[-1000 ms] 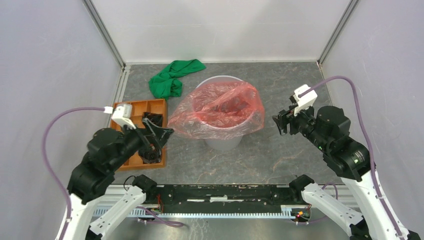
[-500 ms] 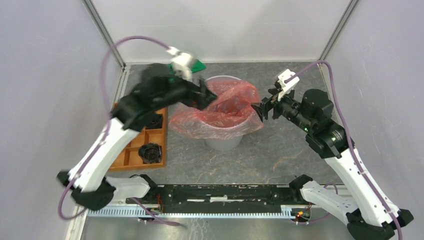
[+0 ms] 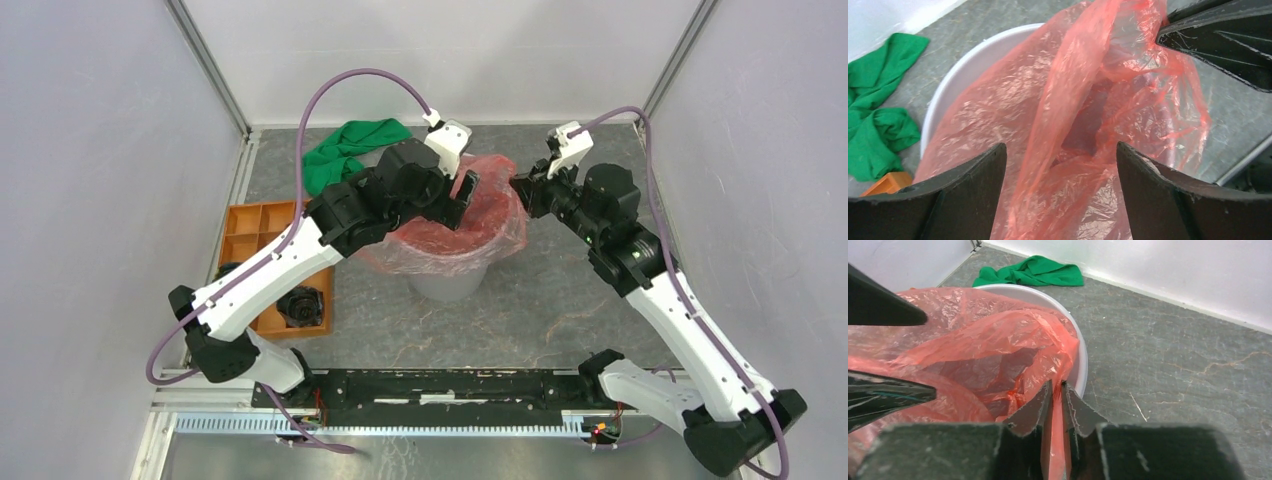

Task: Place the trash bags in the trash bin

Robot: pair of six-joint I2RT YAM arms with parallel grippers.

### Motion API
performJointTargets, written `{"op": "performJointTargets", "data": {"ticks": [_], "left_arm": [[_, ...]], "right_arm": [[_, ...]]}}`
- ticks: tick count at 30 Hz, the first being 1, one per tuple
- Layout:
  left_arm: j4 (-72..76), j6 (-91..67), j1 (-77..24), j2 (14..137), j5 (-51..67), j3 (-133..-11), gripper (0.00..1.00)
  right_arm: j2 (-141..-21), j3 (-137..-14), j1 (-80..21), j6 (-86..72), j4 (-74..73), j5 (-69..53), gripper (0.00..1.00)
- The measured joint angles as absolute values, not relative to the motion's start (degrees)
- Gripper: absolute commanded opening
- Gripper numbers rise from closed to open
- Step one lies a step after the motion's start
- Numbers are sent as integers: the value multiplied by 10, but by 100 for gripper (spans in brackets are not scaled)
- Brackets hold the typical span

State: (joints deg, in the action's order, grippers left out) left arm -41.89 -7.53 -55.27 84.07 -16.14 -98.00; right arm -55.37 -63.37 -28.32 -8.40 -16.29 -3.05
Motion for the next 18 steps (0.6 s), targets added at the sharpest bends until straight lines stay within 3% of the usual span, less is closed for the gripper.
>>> {"op": "performJointTargets", "data": {"ticks": [4,6,11,14,18], "left_arm": [[-419,-75,-554,841,-194,-980,87],[-419,-75,-554,845,-197,-982,83],[-420,-67,-554,881,-204,-1007,73],[-430,-65,-552,913,-211,-1028,61],[-449,-63,-539,942,-219,-1045,31]], "right_arm": [[-591,-634,-264,-90,-151,-59,6],[-605,-634,-259,-92,-149,-72,0],[-617,-634,-254,-94,-139,-108,0],[-622,-634,-253,-94,-138,-123,0],[-627,-634,-244,-94,-138,-131,0]]}}
